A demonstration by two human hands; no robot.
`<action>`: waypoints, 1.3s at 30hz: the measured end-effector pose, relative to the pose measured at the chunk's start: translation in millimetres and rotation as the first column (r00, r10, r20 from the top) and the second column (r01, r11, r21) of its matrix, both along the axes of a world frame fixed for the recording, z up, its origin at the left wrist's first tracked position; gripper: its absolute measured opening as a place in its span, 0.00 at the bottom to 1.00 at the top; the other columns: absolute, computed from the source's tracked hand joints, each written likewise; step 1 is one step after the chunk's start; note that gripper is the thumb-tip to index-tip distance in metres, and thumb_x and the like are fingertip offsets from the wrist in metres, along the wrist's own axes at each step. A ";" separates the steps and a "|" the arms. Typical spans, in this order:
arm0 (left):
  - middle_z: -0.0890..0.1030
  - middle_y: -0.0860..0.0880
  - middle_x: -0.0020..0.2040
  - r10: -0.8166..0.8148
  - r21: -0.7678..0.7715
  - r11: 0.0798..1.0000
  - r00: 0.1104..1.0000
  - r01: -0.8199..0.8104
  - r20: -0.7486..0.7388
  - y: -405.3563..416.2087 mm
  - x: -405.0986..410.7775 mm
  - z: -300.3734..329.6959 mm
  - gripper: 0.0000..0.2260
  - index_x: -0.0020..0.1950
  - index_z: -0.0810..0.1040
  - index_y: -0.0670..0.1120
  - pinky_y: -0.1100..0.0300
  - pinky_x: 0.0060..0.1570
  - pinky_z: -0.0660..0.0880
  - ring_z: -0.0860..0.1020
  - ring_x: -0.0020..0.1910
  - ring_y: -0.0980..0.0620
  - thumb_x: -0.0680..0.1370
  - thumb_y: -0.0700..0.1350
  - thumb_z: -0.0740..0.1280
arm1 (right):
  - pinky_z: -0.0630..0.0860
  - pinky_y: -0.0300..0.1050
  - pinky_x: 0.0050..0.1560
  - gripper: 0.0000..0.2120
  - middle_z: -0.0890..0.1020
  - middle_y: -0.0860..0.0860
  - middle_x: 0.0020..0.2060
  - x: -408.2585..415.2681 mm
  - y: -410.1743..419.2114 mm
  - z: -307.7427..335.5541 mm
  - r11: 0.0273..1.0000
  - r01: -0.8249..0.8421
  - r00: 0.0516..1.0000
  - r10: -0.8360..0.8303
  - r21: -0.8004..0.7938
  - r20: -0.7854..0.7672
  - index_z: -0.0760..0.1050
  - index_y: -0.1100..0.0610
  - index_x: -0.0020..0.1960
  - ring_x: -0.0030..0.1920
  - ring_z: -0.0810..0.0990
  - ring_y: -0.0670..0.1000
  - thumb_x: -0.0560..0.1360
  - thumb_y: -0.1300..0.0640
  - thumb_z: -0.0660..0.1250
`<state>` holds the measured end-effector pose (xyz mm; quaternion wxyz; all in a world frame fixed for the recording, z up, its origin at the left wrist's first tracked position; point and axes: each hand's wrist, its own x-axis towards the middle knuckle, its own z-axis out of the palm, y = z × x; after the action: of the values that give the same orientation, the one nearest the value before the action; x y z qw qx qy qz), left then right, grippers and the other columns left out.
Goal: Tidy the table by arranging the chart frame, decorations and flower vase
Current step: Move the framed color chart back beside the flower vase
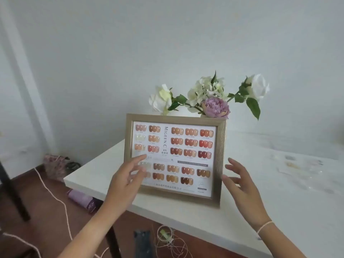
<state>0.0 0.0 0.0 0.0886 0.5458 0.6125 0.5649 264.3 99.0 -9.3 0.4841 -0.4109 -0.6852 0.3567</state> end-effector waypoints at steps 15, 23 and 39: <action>0.72 0.62 0.62 0.105 -0.078 0.993 0.962 -0.088 0.252 35.2 -52.1 -27.3 0.17 0.68 0.64 0.58 0.74 0.44 0.69 0.72 0.56 0.64 0.80 0.50 0.56 | 0.76 0.49 0.56 0.18 0.79 0.43 0.58 -21.2 5.2 -27.9 0.975 -0.168 0.985 0.161 -0.148 -0.060 0.64 0.37 0.64 0.55 0.79 0.40 0.75 0.47 0.56; 0.76 0.74 0.54 -0.046 -0.027 0.998 0.939 0.059 0.340 33.9 -51.7 -35.7 0.15 0.61 0.67 0.70 0.79 0.42 0.72 0.73 0.55 0.74 0.75 0.58 0.57 | 0.71 0.56 0.63 0.18 0.82 0.49 0.53 -23.5 7.8 -28.4 0.971 -0.167 0.985 0.158 -0.172 -0.064 0.63 0.43 0.67 0.58 0.79 0.50 0.78 0.53 0.55; 0.77 0.73 0.53 0.089 -0.044 0.996 0.900 -0.077 0.427 9.0 -91.7 -43.6 0.14 0.58 0.69 0.72 0.72 0.49 0.70 0.74 0.54 0.74 0.80 0.52 0.54 | 0.67 0.46 0.68 0.18 0.74 0.31 0.60 -72.2 13.6 -19.3 0.936 -0.309 0.949 0.291 -0.166 -0.125 0.63 0.37 0.66 0.63 0.71 0.38 0.79 0.51 0.53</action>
<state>-91.7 9.0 -43.6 0.2042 0.3805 0.6081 0.6662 192.1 112.6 -28.5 0.4171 -0.3263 -0.6794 0.5079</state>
